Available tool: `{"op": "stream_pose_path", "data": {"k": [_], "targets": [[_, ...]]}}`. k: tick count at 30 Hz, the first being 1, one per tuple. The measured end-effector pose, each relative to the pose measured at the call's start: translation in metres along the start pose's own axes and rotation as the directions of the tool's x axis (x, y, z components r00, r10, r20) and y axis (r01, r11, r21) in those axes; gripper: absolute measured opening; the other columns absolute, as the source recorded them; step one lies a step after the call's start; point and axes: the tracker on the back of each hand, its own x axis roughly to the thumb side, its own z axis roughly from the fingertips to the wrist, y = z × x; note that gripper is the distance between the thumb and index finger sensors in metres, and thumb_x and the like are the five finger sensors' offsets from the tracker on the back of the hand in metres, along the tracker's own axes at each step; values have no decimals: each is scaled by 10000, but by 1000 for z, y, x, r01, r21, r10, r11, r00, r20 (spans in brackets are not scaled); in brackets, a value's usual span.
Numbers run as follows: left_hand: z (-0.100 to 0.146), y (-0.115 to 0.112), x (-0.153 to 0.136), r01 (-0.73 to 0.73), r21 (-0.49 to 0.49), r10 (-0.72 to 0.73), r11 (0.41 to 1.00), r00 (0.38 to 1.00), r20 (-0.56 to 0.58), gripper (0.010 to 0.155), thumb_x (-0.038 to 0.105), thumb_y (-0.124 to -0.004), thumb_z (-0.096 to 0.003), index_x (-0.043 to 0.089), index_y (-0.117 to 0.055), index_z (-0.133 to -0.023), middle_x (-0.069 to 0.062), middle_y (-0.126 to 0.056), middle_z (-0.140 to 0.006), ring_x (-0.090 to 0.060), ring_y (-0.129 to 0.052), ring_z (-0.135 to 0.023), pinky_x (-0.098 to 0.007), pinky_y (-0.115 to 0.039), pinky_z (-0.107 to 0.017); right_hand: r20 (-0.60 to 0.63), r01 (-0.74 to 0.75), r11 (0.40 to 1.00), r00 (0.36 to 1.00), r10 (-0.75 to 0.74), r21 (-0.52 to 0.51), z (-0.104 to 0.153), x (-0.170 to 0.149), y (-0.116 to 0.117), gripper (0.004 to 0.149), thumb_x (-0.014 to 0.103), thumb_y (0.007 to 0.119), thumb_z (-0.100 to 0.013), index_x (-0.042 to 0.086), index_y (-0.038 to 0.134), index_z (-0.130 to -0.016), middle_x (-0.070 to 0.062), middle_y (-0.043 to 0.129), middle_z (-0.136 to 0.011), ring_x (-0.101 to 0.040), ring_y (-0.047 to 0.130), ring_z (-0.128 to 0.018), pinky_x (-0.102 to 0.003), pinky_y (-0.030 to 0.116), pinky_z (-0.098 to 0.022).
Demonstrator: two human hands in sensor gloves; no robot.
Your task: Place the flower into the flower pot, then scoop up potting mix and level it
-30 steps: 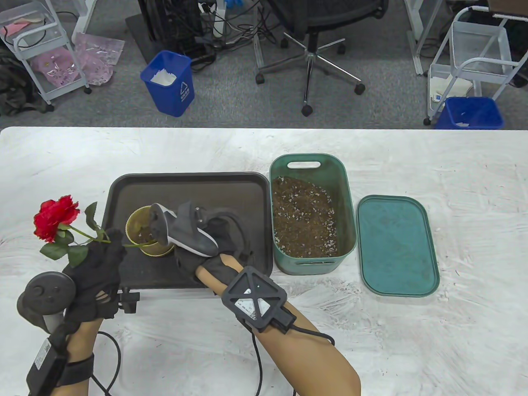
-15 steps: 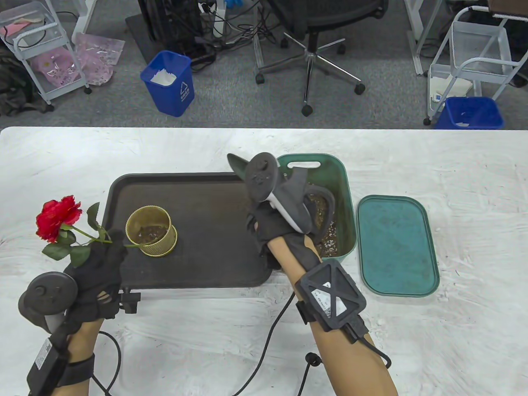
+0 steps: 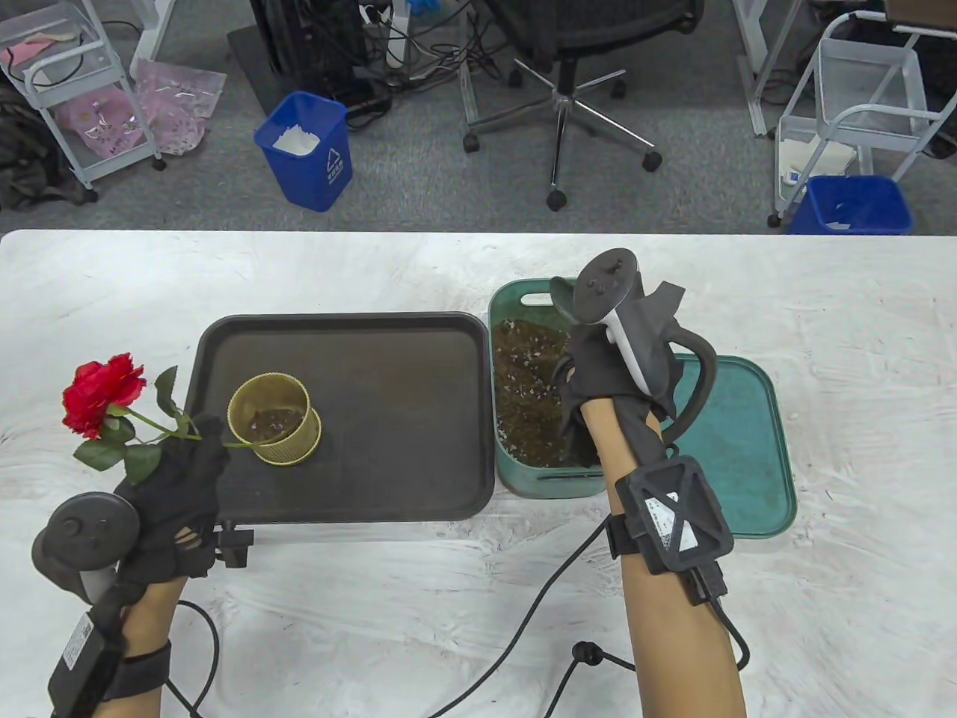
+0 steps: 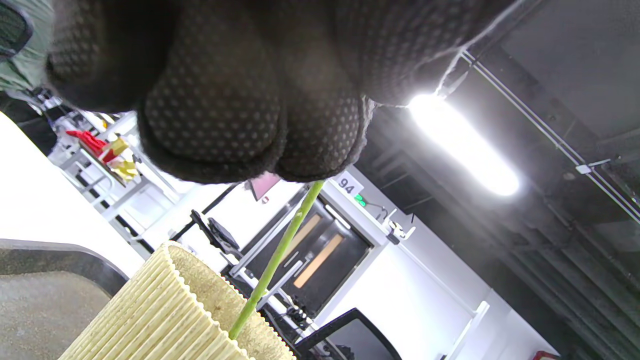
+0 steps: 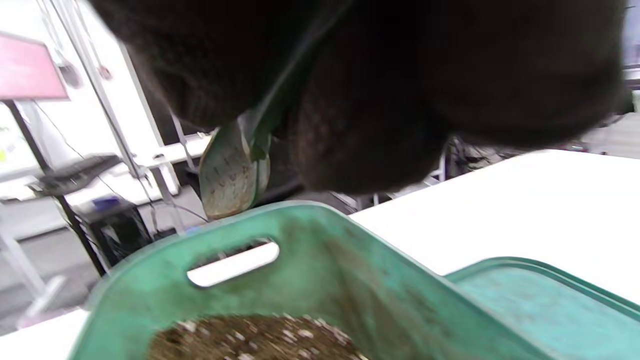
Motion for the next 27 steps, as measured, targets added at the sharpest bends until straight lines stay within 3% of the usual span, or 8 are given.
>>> {"op": "stream_pose_path", "data": {"k": [9,15,20,23,27], "targets": [[0,0,0,-3,-1,3,1000,1000,-2,467,396,-811,-390,151,-934,-769,-19,-1047,-559,-255,-1092,-342,-422,-916,-357,-56,-154,968,984,168,200,-26,-2,44,516,323,832,-380,7,816,-787,-232,991,-608,-241,1097,-208,-379,985,-80],[0,0,0,1,0,-1,1000,1000,-2,466,396,-812,-390,152,-933,-769,-19,-1048,-559,-256,-1092,-342,-423,-916,-359,-58,-330,886,928,367,325,-29,5,71,512,332,811,-394,-7,825,-778,-241,998,-581,-221,1101,-164,-353,986,-37],[0,0,0,1,0,-1,1000,1000,-5,466,396,-812,-390,152,-933,-768,-20,-1048,-558,-256,-1092,-341,-422,-916,-357,-32,-276,853,946,323,443,-32,0,82,508,333,794,-402,-10,826,-776,-238,997,-569,-214,1090,-147,-348,973,-25],[-1,0,0,3,-1,-3,1000,1000,-2,465,396,-811,-391,155,-933,-769,-17,-1047,-560,-256,-1092,-342,-422,-916,-360,-31,-174,848,975,218,500,-36,-4,84,508,333,790,-404,-11,823,-776,-235,998,-567,-209,1088,-148,-344,972,-24],[-1,0,0,4,0,-4,1000,1000,-2,466,396,-812,-391,152,-933,-769,-19,-1048,-559,-255,-1092,-343,-423,-916,-358,-44,-97,850,989,140,518,-40,-8,88,510,333,785,-404,-15,818,-775,-235,995,-568,-206,1087,-151,-341,972,-25]]}}
